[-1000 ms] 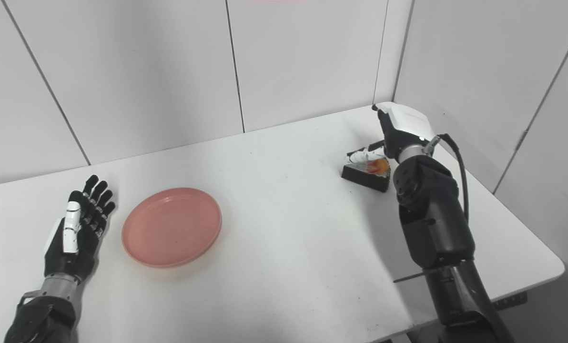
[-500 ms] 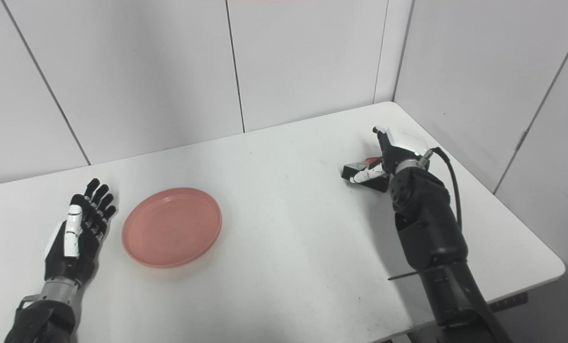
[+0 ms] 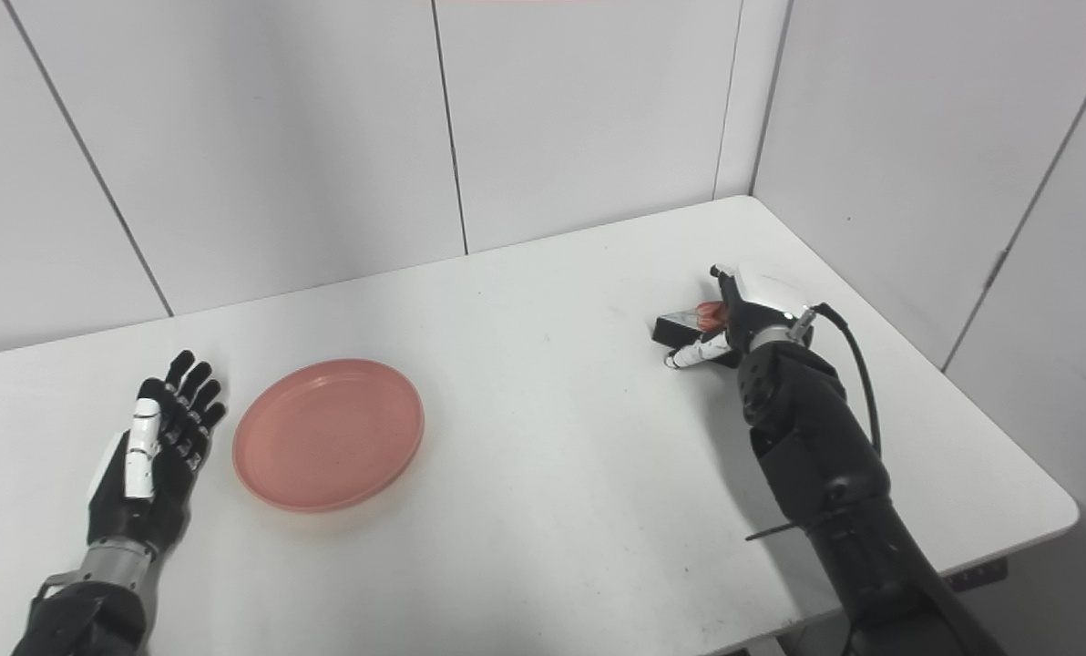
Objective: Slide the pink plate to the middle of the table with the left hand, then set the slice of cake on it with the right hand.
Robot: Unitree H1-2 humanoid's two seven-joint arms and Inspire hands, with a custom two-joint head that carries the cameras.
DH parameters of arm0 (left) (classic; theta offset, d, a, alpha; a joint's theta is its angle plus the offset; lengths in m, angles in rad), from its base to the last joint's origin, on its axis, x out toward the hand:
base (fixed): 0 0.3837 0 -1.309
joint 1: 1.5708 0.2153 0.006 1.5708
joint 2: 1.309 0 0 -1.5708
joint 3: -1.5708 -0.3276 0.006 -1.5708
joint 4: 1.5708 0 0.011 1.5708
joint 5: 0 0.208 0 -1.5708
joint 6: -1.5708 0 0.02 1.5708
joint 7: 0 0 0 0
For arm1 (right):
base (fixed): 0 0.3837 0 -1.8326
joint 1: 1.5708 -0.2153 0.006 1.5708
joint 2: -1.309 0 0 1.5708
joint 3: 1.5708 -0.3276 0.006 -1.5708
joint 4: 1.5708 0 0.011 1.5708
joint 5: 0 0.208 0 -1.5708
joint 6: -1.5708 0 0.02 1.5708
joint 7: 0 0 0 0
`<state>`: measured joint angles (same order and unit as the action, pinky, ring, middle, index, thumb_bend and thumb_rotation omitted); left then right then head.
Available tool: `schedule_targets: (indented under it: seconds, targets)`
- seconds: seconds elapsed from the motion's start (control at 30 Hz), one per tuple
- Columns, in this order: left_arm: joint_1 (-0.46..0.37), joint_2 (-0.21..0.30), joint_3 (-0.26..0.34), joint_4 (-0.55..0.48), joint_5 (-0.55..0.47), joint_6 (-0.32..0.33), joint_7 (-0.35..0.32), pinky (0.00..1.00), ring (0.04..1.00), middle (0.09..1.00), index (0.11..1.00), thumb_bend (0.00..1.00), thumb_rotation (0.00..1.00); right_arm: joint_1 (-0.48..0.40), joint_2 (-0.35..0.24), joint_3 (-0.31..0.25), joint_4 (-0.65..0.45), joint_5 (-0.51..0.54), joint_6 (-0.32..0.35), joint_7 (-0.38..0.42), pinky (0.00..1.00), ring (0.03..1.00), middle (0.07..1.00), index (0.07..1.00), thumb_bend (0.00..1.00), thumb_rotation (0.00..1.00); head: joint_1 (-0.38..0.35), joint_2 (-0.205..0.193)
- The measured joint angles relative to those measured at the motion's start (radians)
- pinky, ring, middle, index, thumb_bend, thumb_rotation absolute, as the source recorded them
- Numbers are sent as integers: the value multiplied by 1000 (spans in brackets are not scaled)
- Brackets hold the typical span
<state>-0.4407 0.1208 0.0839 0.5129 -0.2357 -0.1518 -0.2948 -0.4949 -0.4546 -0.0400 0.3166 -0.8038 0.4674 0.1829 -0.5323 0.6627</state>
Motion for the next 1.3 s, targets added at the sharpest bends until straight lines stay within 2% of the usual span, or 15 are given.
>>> schedule_targets:
  seconds: [0.03, 0.07, 0.1, 0.13, 0.2, 0.23, 0.27, 0.3, 0.37, 0.4, 0.43, 0.53, 0.93, 1.13, 1.3]
  targets:
    - [0, 0, -1, -1, 0, 0, 1, 1000, 1000, 1000, 1000, 542, 1000, 0, -1, 2, 1, 13, 0, -10, 587, 743, 825, 817, 820, 120, 0, 0]
    - [0, 0, -2, -3, 1, 0, 3, 1000, 1000, 1000, 1000, 540, 1000, 0, -2, 4, 1, 24, 0, -16, 557, 713, 808, 808, 809, 109, 0, 0]
    - [1, -1, -1, -4, 2, 0, 6, 1000, 1000, 1000, 1000, 534, 1000, 0, -2, 4, 2, 34, 0, -22, 365, 479, 582, 786, 780, 55, 2, 3]
    - [2, -1, -1, -6, 2, 0, 9, 1000, 1000, 1000, 1000, 530, 1000, 0, -2, 2, 4, 37, 0, -25, 226, 311, 418, 764, 749, 22, 2, 3]
    - [5, -2, -2, -10, 2, 0, 10, 1000, 1000, 1000, 1000, 533, 1000, -1, 0, -6, 8, 36, 0, -26, 138, 207, 316, 735, 717, 5, 2, 3]
    - [5, -2, -3, -10, 2, 0, 10, 1000, 1000, 1000, 1000, 531, 1000, -2, 1, -11, 10, 28, 0, -26, 131, 205, 406, 702, 625, 2, 2, 3]
    - [5, -2, -4, -10, 2, 0, 10, 1000, 1000, 1000, 1000, 530, 1000, -2, 1, -13, 10, 15, 0, -26, 142, 222, 444, 675, 585, 0, 5, 5]
    - [5, -2, -3, -10, 2, 0, 10, 1000, 1000, 1000, 1000, 531, 1000, -3, 2, -13, 9, 5, 0, -25, 181, 268, 464, 640, 565, 0, 5, 5]
    - [5, -2, -4, -10, 2, 0, 10, 1000, 1000, 1000, 1000, 531, 1000, -2, 6, -13, 4, -12, 0, -23, 204, 293, 471, 621, 558, 0, 6, 5]
    - [5, -2, -4, -10, 3, 0, 10, 1000, 1000, 1000, 1000, 533, 1000, -2, 10, -15, 1, -20, 0, -22, 241, 320, 476, 543, 539, 0, 6, 5]
    - [5, -2, -4, -10, 3, 0, 10, 1000, 1000, 1000, 1000, 534, 1000, -1, 16, -21, -2, -32, 0, -22, 254, 329, 477, 517, 532, 0, 6, 5]
    - [5, -2, -4, -10, 3, 1, 10, 1000, 1000, 1000, 1000, 539, 1000, -1, 32, -41, -4, -49, 0, -21, 278, 342, 429, 537, 519, 0, 11, 6]
    - [6, -3, -9, -12, 18, 5, 10, 1000, 1000, 1000, 1000, 526, 1000, 0, 46, -74, -8, -52, 0, -29, 264, 332, 424, 537, 521, 0, 64, 6]
    - [8, -16, -18, -18, 39, 4, 25, 1000, 1000, 1000, 1000, 529, 1000, 17, 47, -94, -24, -27, 1, -47, 291, 361, 435, 535, 522, 0, 199, -2]
    - [31, -51, -45, -70, 64, 34, 61, 1000, 1000, 1000, 1000, 540, 1000, 21, 46, -95, -96, 4, 3, -48, 278, 356, 430, 536, 520, 0, 253, -9]
